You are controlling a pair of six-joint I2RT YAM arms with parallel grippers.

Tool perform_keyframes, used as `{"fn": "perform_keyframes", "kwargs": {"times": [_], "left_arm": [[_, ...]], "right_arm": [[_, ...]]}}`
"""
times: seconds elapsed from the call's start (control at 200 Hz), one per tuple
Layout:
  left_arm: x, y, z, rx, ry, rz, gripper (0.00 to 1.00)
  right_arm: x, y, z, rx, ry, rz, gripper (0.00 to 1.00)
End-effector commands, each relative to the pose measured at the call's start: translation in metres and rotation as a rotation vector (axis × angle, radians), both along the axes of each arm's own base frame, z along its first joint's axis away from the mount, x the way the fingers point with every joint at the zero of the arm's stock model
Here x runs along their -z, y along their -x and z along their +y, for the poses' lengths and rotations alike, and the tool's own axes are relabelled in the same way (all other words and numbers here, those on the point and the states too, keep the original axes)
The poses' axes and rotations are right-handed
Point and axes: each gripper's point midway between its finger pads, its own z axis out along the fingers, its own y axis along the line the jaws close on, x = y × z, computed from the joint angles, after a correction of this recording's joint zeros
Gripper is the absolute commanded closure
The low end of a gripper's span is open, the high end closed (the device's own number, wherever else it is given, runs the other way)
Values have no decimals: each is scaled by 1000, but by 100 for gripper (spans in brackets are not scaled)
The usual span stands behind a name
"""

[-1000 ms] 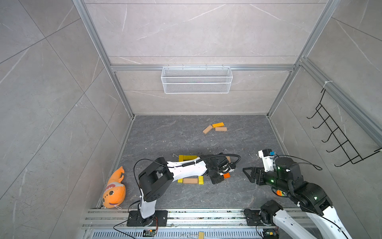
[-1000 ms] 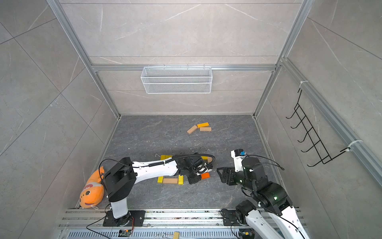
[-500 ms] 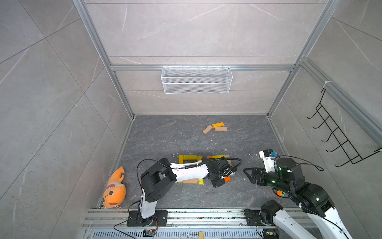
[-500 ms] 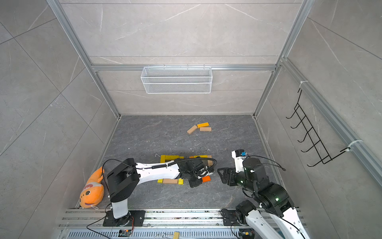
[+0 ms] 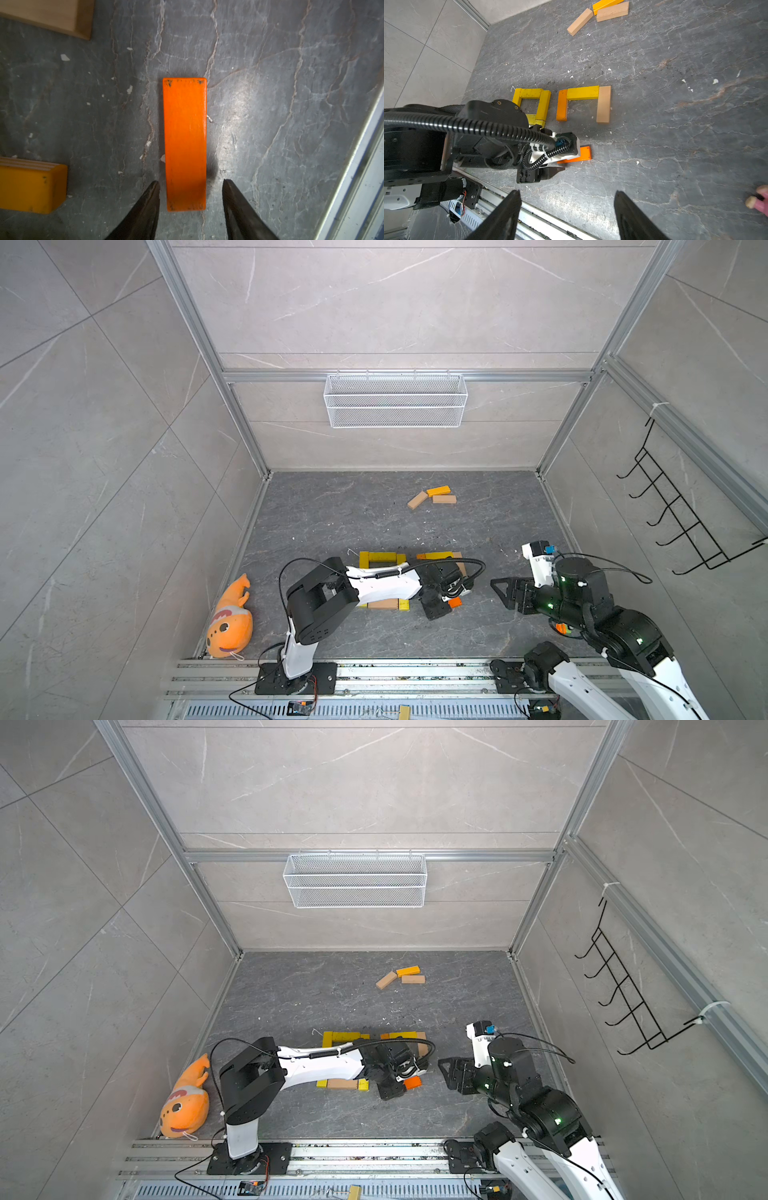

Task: Assemble the number 8 with building blocks
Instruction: Place the building block at the center of the board, then pick up the building block from the center of the board.

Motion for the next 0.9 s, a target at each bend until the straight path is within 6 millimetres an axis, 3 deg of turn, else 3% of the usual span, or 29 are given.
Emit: {"fn": "perform_keyframes", "kwargs": {"times": [0.0, 0.389, 0.899], "left_arm": [[-8, 6, -5, 23, -24, 44, 48], [-14, -2, -18, -63, -55, 74, 48], [-4, -9, -27, -69, -107, 76, 53]], "right_arm": [[-7, 4, -4, -2, 12, -16, 26], [-13, 9, -8, 3, 14, -36, 26], [-18, 18, -13, -3, 20, -43, 26]]}}
